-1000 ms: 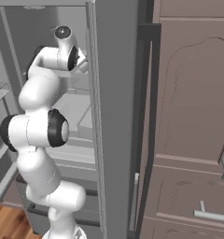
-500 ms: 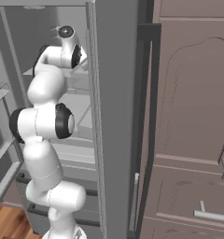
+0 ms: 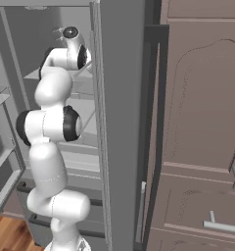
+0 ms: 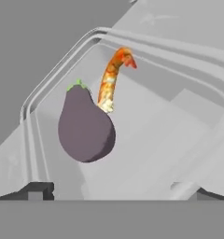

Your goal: Place the tupperware containing the shrimp and eggplant meal in the microwave. Close the microwave door and press the start button to reheat the meal.

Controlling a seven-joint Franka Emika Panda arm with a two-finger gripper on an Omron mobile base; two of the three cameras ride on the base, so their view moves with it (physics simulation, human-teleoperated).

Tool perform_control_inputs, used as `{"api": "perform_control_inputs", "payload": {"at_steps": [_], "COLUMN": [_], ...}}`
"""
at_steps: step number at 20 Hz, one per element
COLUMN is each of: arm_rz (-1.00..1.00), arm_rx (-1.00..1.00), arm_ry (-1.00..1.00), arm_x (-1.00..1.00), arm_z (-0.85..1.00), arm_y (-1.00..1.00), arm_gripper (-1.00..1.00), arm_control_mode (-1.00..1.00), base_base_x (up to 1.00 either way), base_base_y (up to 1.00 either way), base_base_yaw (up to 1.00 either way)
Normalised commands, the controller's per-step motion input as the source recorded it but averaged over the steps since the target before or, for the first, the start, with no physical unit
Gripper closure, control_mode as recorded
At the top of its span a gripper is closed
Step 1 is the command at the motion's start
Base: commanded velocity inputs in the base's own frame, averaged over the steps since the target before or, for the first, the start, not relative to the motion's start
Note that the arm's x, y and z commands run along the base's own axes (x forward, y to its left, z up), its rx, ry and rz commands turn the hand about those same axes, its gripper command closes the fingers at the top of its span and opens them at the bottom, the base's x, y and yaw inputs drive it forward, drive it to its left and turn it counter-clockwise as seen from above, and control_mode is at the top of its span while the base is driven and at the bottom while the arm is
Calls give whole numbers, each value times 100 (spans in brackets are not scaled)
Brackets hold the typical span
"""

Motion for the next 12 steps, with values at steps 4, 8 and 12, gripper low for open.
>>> {"api": "perform_control_inputs", "payload": {"at_steps": [4,8,12], "arm_rz": [-12,-11,-5], "arm_rx": [0,0,0], "arm_ry": [6,9,7], "arm_x": [23,20,9], "arm_z": [-31,-33,-22], "arm_y": [0,0,0], "arm_gripper": [-100,100,100], "arm_control_mode": [-100,-100,-100], "base_base_x": [0,0,0], "base_base_y": [0,0,0], "base_base_yaw": [0,0,0]}}
